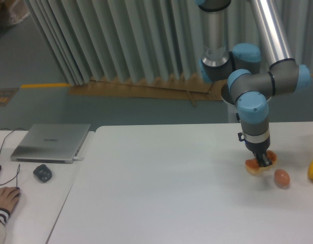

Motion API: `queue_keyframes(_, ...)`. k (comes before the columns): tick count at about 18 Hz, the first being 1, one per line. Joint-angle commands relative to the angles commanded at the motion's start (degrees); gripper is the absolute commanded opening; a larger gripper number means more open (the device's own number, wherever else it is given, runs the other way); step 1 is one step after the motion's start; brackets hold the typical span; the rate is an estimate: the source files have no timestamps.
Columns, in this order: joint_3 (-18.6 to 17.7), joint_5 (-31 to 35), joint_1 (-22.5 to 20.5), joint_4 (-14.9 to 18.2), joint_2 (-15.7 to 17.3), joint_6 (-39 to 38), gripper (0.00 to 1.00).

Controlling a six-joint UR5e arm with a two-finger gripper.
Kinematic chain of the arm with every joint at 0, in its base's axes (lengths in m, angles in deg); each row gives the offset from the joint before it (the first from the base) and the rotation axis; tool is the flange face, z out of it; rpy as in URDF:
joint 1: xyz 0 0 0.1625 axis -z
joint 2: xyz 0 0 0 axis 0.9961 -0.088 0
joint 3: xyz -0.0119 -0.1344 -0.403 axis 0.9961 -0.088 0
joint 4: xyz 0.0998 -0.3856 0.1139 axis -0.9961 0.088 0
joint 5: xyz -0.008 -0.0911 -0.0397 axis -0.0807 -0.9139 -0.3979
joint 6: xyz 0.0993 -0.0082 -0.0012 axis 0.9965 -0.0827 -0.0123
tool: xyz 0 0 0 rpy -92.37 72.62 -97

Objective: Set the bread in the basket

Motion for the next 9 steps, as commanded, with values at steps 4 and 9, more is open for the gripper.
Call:
queue_keyframes(4, 0.26, -0.09, 0.0, 0.09, 0.0, -0.26, 0.2)
queue_keyframes(9, 0.61, -0.26, -0.79, 0.17, 0.44, 0.09, 0.2)
